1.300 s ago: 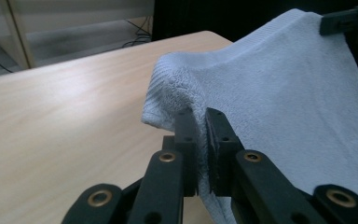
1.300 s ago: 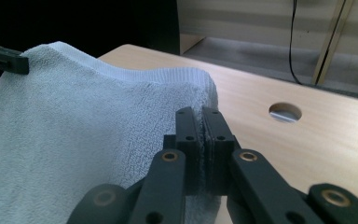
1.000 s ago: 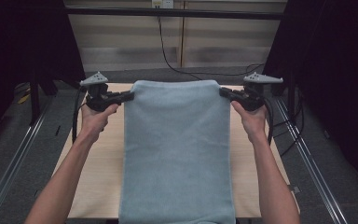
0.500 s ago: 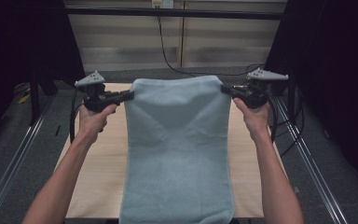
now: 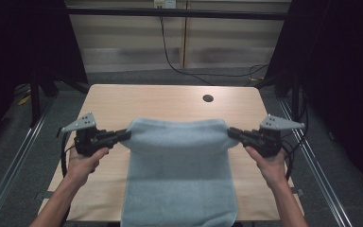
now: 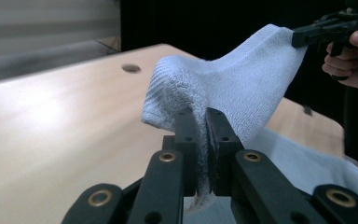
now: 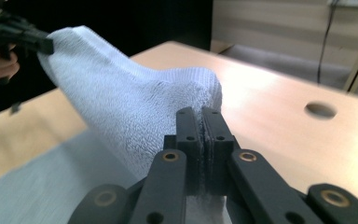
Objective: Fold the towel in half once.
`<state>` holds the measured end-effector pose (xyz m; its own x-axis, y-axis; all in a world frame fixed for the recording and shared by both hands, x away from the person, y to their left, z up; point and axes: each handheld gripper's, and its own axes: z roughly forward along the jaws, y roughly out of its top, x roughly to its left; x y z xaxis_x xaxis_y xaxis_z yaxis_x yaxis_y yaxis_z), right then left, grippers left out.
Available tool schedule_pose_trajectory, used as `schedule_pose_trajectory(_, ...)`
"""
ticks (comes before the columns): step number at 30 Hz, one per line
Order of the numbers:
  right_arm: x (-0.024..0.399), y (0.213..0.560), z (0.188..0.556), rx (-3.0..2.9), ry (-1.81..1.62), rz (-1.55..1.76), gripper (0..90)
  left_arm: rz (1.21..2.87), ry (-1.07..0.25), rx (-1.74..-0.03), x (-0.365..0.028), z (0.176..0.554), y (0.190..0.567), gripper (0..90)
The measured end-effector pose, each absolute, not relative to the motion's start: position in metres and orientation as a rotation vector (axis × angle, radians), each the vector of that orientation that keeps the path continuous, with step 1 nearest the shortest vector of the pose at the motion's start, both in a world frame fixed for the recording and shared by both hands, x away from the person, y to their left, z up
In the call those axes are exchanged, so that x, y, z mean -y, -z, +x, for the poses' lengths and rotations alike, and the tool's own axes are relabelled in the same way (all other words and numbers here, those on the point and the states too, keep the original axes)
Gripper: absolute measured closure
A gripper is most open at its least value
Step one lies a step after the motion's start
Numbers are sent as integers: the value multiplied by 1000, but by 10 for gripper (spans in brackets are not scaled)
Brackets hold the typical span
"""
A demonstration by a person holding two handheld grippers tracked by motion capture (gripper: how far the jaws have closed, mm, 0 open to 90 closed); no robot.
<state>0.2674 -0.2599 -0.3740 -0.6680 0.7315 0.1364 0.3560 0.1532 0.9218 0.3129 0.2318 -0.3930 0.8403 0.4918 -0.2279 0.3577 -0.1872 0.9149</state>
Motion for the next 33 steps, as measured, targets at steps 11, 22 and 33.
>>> schedule_pose_trajectory(11,253,451,202,-2313,-1411,1172,870,1992,54,-692,-228,252,467,847)
schedule_pose_trajectory(22,242,493,197,-2476,-1200,1254,870,2130,92,-739,-220,248,503,844)
schedule_pose_trajectory(33,235,499,248,-2440,-1183,1268,874,2115,-23,-819,-219,315,504,848)
